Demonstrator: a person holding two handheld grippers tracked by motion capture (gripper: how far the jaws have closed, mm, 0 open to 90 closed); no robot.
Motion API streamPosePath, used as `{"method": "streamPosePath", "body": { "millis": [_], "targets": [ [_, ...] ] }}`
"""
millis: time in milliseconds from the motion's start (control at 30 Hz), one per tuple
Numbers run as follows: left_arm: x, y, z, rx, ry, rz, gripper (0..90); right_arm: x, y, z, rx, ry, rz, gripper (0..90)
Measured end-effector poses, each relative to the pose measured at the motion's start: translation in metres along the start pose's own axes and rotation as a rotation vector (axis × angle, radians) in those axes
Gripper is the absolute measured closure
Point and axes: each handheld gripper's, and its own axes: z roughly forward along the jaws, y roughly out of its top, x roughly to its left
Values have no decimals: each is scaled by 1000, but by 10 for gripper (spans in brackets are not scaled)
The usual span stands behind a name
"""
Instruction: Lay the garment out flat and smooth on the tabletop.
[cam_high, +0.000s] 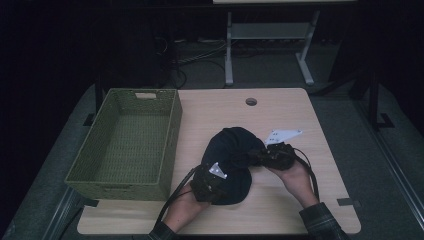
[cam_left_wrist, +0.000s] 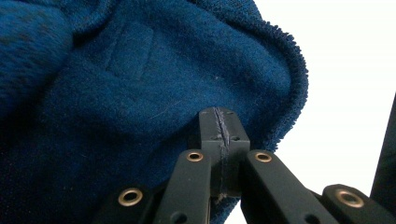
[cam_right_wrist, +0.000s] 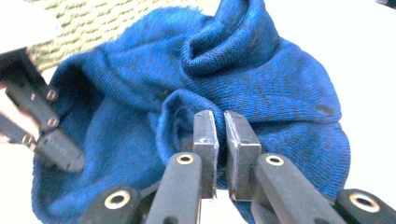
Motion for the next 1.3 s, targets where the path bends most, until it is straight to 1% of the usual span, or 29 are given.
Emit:
{"method": "streamPosePath", "body": {
  "millis": [33,133,233,300,333,433,600,700,767,833,1067,1133,1200,1233,1300],
  "targets": [
    [0,0,0,3,-2,4,900,-3,3,0,-6,-1,9,836],
    [1,0,0,4,-4,5,900,-12,15,2,-11,-4,15,837],
    [1,0,0,-5,-8,-2,900,-20,25,4,-13,-10,19,838],
    [2,0,0,-8,-12,-8,900,-26,32,6,-15,-22,14,838],
    [2,0,0,-7,-13,-6,900,-30,37,7,-17,-25,25,839],
    [3,-1,0,-5,-19,-11,900,-38,44,10,-21,-36,29,840],
    [4,-1,0,-7,-22,-14,900,-53,57,17,-6,-67,29,840],
    [4,-1,0,-6,-25,-16,900,-62,61,20,0,-78,33,840],
    [4,-1,0,-7,-26,-16,900,-70,63,24,-1,-82,45,840],
    [4,-1,0,-7,-29,-17,900,-75,65,27,3,-96,58,841],
    [4,-1,0,-4,-31,-19,900,-101,68,38,22,-133,102,843],
    [5,-1,0,-5,-36,-21,900,-107,68,41,30,-133,113,842],
    [5,-1,0,-7,-39,-25,900,-107,67,43,32,-129,112,840],
    [5,-1,0,-6,-40,-26,900,-106,66,43,29,-121,111,825],
    [6,-1,0,-5,-41,-26,900,-103,65,40,13,-91,108,749]
  ]
}}
